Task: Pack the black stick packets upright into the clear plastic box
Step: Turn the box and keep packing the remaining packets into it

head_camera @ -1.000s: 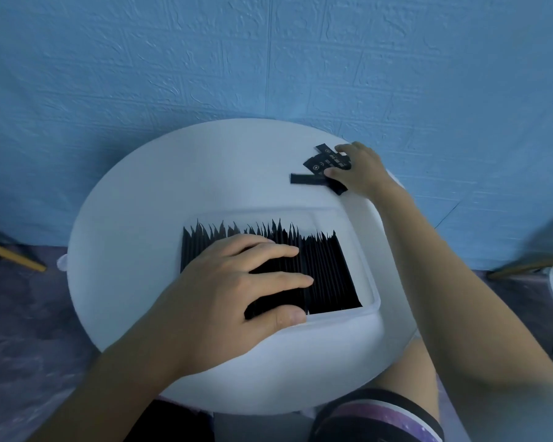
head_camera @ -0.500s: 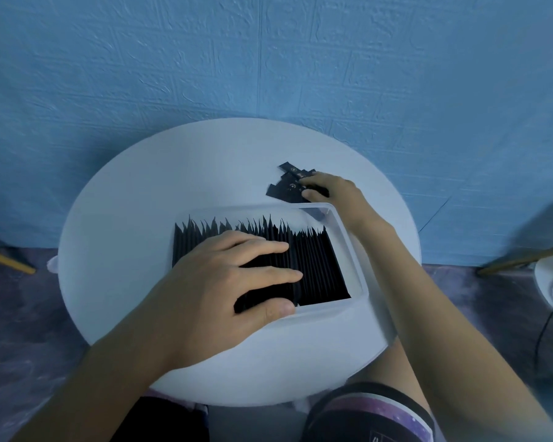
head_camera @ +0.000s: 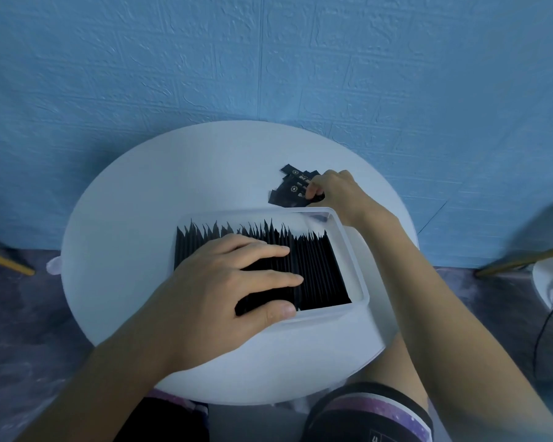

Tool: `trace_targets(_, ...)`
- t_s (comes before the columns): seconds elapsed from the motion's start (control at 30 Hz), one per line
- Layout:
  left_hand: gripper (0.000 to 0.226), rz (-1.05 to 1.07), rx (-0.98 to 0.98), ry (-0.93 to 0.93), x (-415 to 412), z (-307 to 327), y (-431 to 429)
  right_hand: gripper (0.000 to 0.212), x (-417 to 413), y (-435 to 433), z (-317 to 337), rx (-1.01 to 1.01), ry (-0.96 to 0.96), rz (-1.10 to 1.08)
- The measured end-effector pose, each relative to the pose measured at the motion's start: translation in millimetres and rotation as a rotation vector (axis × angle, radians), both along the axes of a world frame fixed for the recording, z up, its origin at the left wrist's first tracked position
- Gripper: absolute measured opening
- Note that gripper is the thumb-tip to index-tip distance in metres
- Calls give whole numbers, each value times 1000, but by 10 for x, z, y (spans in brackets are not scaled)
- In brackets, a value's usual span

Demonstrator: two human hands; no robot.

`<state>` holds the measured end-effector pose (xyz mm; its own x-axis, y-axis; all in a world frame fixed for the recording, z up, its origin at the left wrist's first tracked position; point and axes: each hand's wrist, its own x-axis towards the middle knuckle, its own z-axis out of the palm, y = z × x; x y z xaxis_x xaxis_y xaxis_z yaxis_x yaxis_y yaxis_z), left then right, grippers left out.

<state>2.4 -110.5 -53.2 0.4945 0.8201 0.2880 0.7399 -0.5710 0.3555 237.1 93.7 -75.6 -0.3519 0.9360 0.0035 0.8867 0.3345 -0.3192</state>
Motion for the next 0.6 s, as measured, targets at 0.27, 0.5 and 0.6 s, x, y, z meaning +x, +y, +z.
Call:
trace_targets(0.27, 42, 4, 6, -5, 11, -13, 10, 16, 126, -194, 277, -125, 450, -72)
trace_targets(0.5, 39, 8, 25, 12, 11, -35, 18, 34, 155, -1237, 815, -310, 520, -41)
trace_targets(0.6, 39, 10, 34, 15, 14, -38, 19, 45, 51, -1557, 636, -341, 243, -28)
